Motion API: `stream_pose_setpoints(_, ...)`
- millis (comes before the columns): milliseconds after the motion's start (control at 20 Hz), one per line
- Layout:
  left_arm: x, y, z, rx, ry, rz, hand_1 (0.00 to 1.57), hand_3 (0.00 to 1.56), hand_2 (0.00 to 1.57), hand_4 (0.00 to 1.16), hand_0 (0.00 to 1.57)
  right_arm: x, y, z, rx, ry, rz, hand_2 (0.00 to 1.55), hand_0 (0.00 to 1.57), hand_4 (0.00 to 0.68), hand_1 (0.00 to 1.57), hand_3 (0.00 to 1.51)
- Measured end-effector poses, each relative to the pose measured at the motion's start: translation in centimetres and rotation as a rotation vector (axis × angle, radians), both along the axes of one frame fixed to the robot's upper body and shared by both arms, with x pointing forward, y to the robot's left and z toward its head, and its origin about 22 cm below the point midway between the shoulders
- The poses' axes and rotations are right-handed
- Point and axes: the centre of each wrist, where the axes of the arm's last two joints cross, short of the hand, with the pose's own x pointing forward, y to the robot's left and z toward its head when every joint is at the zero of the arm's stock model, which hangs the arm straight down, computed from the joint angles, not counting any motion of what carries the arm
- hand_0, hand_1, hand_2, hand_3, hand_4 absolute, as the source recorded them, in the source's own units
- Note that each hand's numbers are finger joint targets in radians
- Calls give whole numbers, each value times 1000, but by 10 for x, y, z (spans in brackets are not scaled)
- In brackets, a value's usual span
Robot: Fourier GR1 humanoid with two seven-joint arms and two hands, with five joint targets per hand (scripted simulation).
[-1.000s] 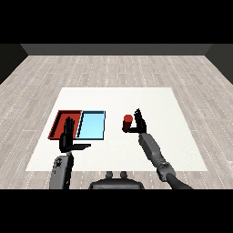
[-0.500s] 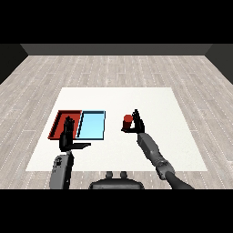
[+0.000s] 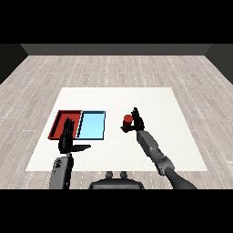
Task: Pick the red can and put it in the red box
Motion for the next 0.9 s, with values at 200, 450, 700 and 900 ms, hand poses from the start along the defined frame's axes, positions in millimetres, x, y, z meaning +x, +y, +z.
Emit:
stream_pose_setpoints(200,2,3,6,0,1,2,0,0,0,0,0,-1,2,-2,3,8,-7,0,0,0,0,0)
stream_pose_setpoints(450,7,2,3,4,0,9,0,0,0,0,0,4,3,2,-3,10,0,0,0,0,0,0)
stream_pose_setpoints(700,9,3,-1,3,8,5,0,0,0,0,0,8,7,6,-10,10,9,0,0,0,0,0)
stream_pose_setpoints(900,3,1,0,-4,12,3,0,0,0,0,0,7,9,4,-17,31,6,350,0,0,0,121)
